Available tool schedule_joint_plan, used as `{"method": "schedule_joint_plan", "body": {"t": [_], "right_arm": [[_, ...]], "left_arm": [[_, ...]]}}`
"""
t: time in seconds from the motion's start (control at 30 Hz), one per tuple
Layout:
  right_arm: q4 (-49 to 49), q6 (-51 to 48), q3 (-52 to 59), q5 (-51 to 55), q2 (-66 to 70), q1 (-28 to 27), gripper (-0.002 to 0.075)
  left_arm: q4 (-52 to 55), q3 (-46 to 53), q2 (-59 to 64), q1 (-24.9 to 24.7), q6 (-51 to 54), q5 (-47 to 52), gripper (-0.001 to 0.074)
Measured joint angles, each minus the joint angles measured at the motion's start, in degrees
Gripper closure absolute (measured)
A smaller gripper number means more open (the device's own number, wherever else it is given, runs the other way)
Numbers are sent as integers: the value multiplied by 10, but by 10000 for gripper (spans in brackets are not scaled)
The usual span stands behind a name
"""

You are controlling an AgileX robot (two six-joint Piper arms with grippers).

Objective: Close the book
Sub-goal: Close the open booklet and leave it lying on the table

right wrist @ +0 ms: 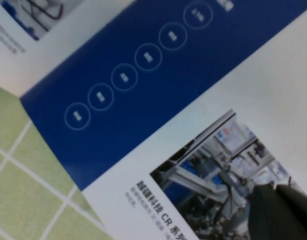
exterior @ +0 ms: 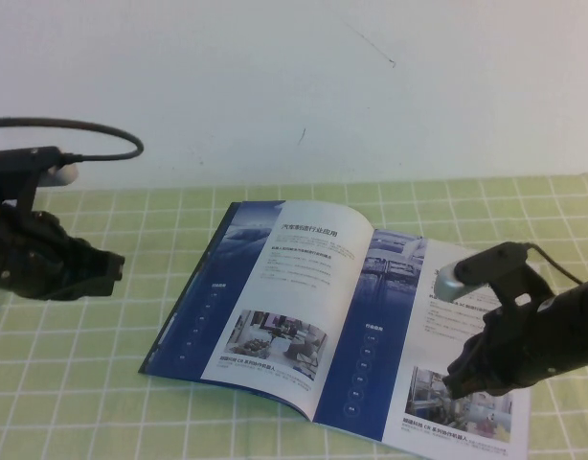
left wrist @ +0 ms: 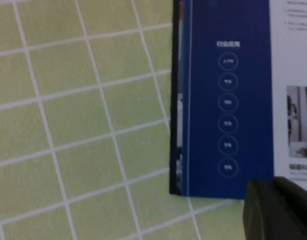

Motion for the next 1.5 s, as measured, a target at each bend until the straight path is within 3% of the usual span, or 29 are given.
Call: {"method": "schedule_joint_plan", "body": {"t": [0.2,0.53,0.67,0.87,1.17,1.5], "right_arm": [[1,9,0,-26,38,3,729],[5,11,-4,-31,74,3,729],[5,11,-9,-25,81,3,729],[10,11,-11,-24,82,3,729],[12,12,-11,-27,82,3,729],[15,12,-11,-29,82,3,729]], "left_arm": [[20,-81,106,-7,0,3,738],[112,-160,251,-86,-13,-29,738],[171,-183,294,-99,-72,-53,738],[227,-199,330,-100,-152,-84,738],[244,-209,343,-131,-163,-77,738],[245,-210,344,-217,-167,-69,738]]}}
